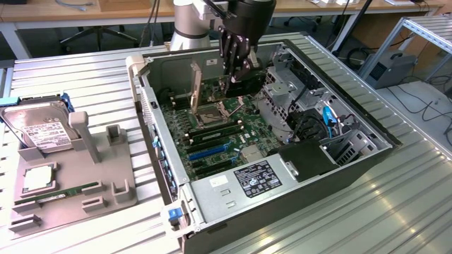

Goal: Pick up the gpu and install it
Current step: 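Insert the gpu into the slot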

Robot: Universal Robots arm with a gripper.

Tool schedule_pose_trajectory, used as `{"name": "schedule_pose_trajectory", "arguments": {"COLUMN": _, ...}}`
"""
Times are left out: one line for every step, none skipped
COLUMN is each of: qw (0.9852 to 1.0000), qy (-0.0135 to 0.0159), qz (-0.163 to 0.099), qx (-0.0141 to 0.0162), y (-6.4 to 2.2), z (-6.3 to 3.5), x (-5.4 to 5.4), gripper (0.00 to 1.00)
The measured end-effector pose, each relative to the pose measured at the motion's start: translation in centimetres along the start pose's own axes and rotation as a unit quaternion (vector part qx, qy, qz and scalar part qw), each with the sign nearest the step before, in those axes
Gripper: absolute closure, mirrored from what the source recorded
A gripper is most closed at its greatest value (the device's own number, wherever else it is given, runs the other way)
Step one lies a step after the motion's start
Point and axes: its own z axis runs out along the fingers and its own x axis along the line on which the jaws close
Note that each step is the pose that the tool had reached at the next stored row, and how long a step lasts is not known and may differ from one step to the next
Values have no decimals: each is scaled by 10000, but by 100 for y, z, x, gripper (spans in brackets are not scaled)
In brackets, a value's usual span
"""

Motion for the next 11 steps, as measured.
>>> {"name": "schedule_pose_trajectory", "arguments": {"qw": 10000, "qy": 0, "qz": 0, "qx": 0, "y": 0, "z": 0, "x": 2, "gripper": 72}}
{"name": "schedule_pose_trajectory", "arguments": {"qw": 10000, "qy": 1, "qz": 0, "qx": 0, "y": 1, "z": 1, "x": 3, "gripper": 72}}
{"name": "schedule_pose_trajectory", "arguments": {"qw": 10000, "qy": 0, "qz": 0, "qx": 0, "y": 1, "z": 2, "x": 5, "gripper": 72}}
{"name": "schedule_pose_trajectory", "arguments": {"qw": 10000, "qy": 0, "qz": 0, "qx": 0, "y": 1, "z": 3, "x": 7, "gripper": 72}}
{"name": "schedule_pose_trajectory", "arguments": {"qw": 10000, "qy": 0, "qz": 0, "qx": 0, "y": 2, "z": 4, "x": 9, "gripper": 72}}
{"name": "schedule_pose_trajectory", "arguments": {"qw": 10000, "qy": 0, "qz": 0, "qx": 0, "y": 2, "z": 5, "x": 10, "gripper": 72}}
{"name": "schedule_pose_trajectory", "arguments": {"qw": 10000, "qy": 0, "qz": 0, "qx": 0, "y": 2, "z": 6, "x": 12, "gripper": 72}}
{"name": "schedule_pose_trajectory", "arguments": {"qw": 10000, "qy": 0, "qz": 0, "qx": 0, "y": 2, "z": 6, "x": 13, "gripper": 72}}
{"name": "schedule_pose_trajectory", "arguments": {"qw": 10000, "qy": 0, "qz": 0, "qx": 0, "y": 3, "z": 8, "x": 15, "gripper": 72}}
{"name": "schedule_pose_trajectory", "arguments": {"qw": 10000, "qy": 0, "qz": 0, "qx": 0, "y": 4, "z": 10, "x": 19, "gripper": 72}}
{"name": "schedule_pose_trajectory", "arguments": {"qw": 10000, "qy": 0, "qz": 0, "qx": 0, "y": 4, "z": 11, "x": 21, "gripper": 72}}
